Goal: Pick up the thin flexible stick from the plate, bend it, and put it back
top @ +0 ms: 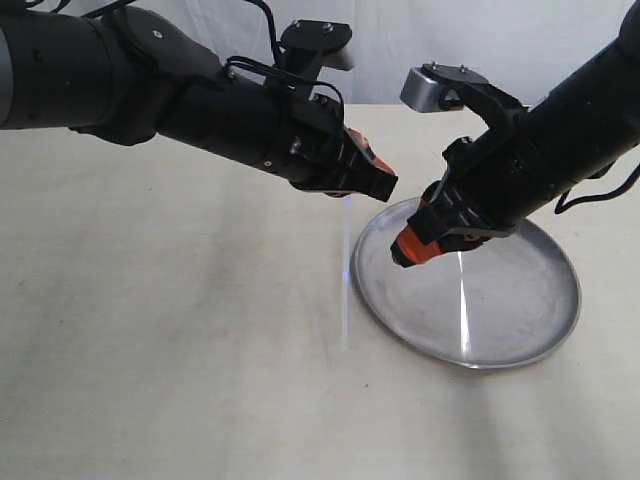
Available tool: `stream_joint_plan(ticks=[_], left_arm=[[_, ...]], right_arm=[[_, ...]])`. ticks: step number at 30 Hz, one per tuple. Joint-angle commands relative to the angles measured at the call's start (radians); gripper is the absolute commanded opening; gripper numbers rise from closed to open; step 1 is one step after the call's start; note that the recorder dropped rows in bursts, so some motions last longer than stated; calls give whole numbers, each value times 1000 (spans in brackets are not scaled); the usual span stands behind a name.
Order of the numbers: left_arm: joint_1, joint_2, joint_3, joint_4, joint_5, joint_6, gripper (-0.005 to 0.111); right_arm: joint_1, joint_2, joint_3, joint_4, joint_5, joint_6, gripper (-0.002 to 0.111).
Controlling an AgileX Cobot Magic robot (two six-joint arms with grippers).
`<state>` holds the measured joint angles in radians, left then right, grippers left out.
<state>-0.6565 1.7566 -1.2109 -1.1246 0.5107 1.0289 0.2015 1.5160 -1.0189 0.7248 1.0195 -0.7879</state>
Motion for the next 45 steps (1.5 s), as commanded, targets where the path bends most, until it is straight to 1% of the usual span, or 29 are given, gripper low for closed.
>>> stream_joint_plan(ticks=[1,5,9,10,11,12,13,15,16,19,20,21,29,31,33,39,42,45], left_arm=[[-4,-5,4,-46,3,1,0],[-4,-5,4,-110,7,1,0],[-4,-17,4,-121,3,1,0],[-4,-22,4,-123,0,1,0],[-4,-28,4,-131,-6,1,0],[-4,-35,4,-138,-11,1,0],[-4,-43,4,-142,-19,1,0],[-4,-54,4,-153,-27,1,0],[-4,-57,4,-153,-31,1,0],[-4,-60,4,-169,-30,1,0],[-4,-60,4,-174,-30,1,0],[-4,-60,4,-183,-30,1,0],[-4,-60,4,-277,11,3,0],[-4,-60,4,-300,28,3,0],[-4,-60,4,-324,40,3,0],[-4,-60,4,-397,96,31,0],[-4,-60,4,-397,111,34,0],[-4,-60,4,-387,118,34,0]], right_arm=[[-2,-4,-4,-10,-24,-9,-1],[-2,-4,-4,-10,-24,-9,-1],[-2,-4,-4,-15,-23,-9,-1],[-2,-4,-4,-20,-23,-14,0],[-2,-4,-4,-20,-25,-29,2],[-2,-4,-4,-20,-27,-39,6],[-2,-4,-4,-20,-32,-49,12],[-2,-4,-4,-15,-56,-51,27],[-2,-4,-4,-7,-65,-51,39],[-2,-4,-4,24,-77,-51,64],[-2,-4,-4,29,-85,-51,67],[-2,-4,-4,37,-92,-51,67],[-2,-4,-4,93,-197,-51,66],[-2,-4,-4,94,-213,-51,63],[-2,-4,-4,96,-218,-51,55],[-2,-4,-4,113,-218,-51,22],[-2,-4,-4,111,-216,-51,1],[-2,-4,-4,111,-206,-50,-1]])
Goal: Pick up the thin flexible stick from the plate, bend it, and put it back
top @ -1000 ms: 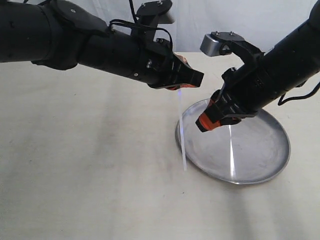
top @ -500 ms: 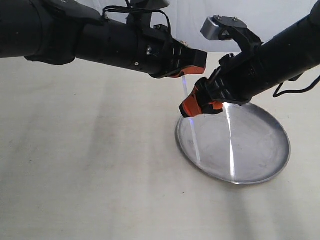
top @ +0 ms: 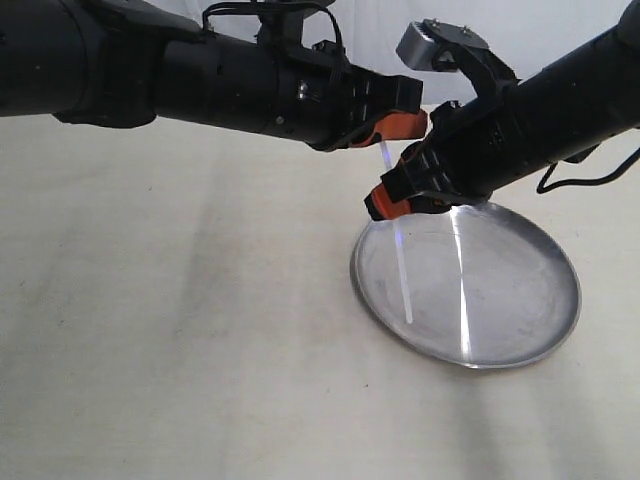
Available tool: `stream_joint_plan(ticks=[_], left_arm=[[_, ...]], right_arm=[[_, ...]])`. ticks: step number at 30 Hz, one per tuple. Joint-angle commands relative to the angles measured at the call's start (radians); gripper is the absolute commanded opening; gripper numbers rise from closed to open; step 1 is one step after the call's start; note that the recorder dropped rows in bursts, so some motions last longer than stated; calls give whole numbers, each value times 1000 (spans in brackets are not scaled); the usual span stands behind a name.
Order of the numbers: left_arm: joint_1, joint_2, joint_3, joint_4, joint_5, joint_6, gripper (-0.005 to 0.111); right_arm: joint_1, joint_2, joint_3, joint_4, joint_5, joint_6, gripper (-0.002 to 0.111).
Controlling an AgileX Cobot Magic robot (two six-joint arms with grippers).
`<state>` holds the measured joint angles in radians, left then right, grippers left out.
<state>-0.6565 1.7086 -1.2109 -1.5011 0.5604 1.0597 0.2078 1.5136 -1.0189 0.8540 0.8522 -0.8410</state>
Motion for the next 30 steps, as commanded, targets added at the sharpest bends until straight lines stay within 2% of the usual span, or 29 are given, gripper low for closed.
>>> stream_joint_plan(ticks=[1,5,8,11,15,18,23,30], left_arm=[[-4,-12,4,-5,69,3,0],[-4,-12,4,53,70,6,0],[-4,-12,4,64,70,6,6],[-4,-12,4,76,68,7,18],[-4,-12,4,81,67,7,40],[-4,-10,4,97,61,7,48],[-4,-10,4,146,58,7,53],[-4,-10,4,157,58,7,54]], right_arm=[[-8,-2,-4,-20,-36,4,-1],[-8,-2,-4,-79,-25,27,-1],[-8,-2,-4,-127,-25,61,-1],[-8,-2,-4,-158,-25,85,-1],[-8,-2,-4,-158,-25,85,-1],[-8,-2,-4,-171,-25,85,-1],[-8,-2,-4,-263,-32,143,-1],[-8,-2,-4,-435,-51,269,-1]])
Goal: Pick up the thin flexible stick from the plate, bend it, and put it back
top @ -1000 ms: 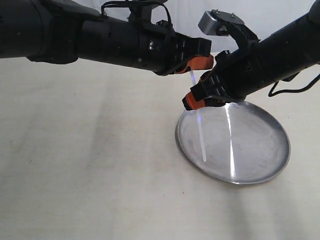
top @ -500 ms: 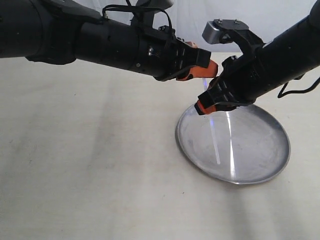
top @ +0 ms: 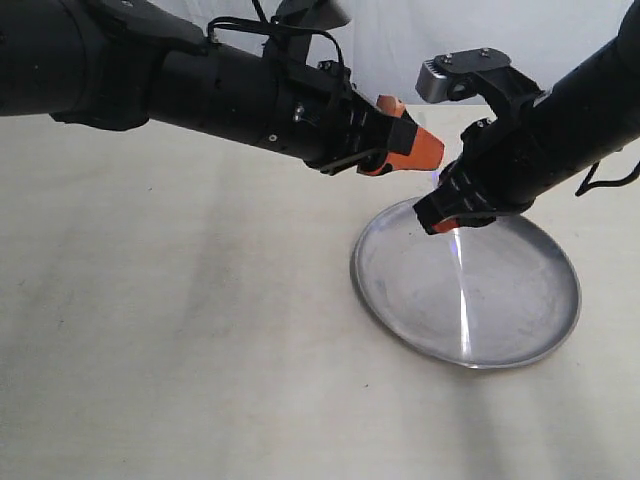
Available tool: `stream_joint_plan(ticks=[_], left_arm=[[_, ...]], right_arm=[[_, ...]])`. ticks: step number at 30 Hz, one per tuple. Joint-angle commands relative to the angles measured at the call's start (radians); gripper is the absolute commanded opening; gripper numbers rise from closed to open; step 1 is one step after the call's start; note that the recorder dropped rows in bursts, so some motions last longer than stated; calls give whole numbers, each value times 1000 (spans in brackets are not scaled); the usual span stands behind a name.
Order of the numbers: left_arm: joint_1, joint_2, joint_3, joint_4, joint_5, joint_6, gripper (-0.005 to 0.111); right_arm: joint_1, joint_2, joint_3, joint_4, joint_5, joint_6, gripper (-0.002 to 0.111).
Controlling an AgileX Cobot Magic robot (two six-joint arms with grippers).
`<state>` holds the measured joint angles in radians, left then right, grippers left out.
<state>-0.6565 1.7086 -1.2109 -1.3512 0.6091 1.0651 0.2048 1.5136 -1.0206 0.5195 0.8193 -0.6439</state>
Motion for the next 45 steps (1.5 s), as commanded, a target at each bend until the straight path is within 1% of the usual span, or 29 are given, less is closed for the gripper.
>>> stream_joint_plan(ticks=[1,7,11,18,25,32,33,34,36,37,38,39,40,41,45], left_arm=[[-4,-10,4,7,9,2,54],[-4,-10,4,22,25,2,54],[-4,-15,4,33,51,2,54],[-4,-57,4,116,56,-14,54],[-4,-78,4,135,81,-14,54],[-4,-78,4,134,104,-17,54],[-4,-78,4,134,104,-17,54],[-4,-78,4,134,104,-17,54],[-4,-78,4,134,104,-17,54],[-4,-78,4,134,104,-17,54],[-4,-78,4,134,104,-17,54],[-4,-78,4,134,104,-17,54],[-4,-78,4,134,104,-17,54],[-4,-78,4,134,104,-17,54],[-4,-78,4,134,104,-17,54]], right_arm=[[-5,-2,-2,-123,-21,89,-1],[-5,8,-2,-253,-38,155,-1],[-5,74,-2,-330,-40,227,-1],[-5,201,-2,-382,-52,261,-1],[-5,301,-2,-417,-142,317,-1],[-5,328,-2,-433,-208,348,0],[-5,328,-2,-433,-224,348,2],[-5,328,-2,-433,-238,348,7],[-5,328,-2,-429,-257,348,21],[-5,328,-2,-429,-259,348,30],[-5,328,-2,-429,-256,348,47],[-5,328,-2,-429,-256,351,53],[-5,328,-2,-429,-256,352,57],[-5,328,-2,-429,-256,352,58],[-5,292,-2,-433,-220,447,58]])
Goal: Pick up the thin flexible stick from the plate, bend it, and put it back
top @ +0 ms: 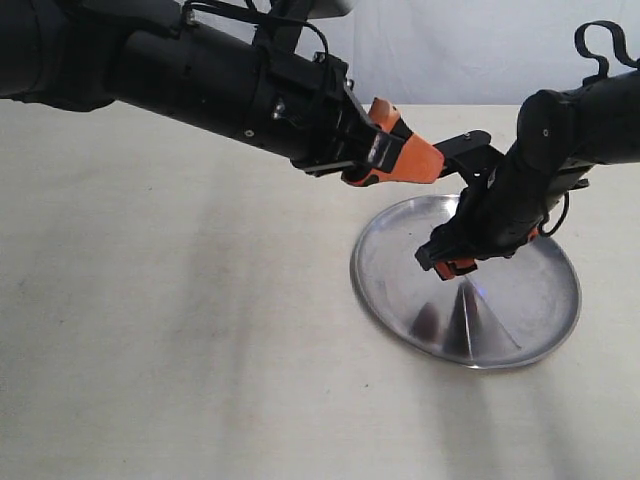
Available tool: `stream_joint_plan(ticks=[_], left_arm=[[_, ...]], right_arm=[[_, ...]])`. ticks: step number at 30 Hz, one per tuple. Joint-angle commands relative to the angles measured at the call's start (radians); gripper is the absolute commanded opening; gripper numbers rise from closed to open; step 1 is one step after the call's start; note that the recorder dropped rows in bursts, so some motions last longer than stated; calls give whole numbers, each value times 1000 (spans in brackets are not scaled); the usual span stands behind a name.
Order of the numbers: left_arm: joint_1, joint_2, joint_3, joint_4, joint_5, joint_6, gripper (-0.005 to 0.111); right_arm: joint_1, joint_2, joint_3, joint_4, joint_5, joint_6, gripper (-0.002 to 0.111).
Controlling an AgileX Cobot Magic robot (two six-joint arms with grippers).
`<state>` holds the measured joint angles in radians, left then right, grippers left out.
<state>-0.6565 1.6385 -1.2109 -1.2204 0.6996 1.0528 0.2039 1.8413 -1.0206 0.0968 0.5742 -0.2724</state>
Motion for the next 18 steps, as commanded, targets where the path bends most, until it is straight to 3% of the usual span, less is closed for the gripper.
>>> stream_joint_plan(ticks=[1,4,6,8,9,11,15,18], left_arm=[[-4,-8,4,4,13,-4,54],[-4,-23,4,11,13,-4,49],[-4,-45,4,26,15,-4,33],[-4,-77,4,75,45,-4,10],[-4,-95,4,104,72,-4,0],[-4,-118,4,147,94,-33,0],[-4,-197,4,346,57,-244,0],[-4,-285,11,605,-7,-492,0]], right_arm=[[-4,-53,-2,-18,36,94,58],[-4,-169,-2,-36,86,132,52],[-4,-240,-2,-46,121,144,30],[-4,-291,-2,-44,183,144,2],[-4,-314,0,-42,217,160,0],[-4,-350,15,-42,238,188,0],[-4,-478,89,-47,225,229,0],[-4,-639,165,-70,225,254,0]])
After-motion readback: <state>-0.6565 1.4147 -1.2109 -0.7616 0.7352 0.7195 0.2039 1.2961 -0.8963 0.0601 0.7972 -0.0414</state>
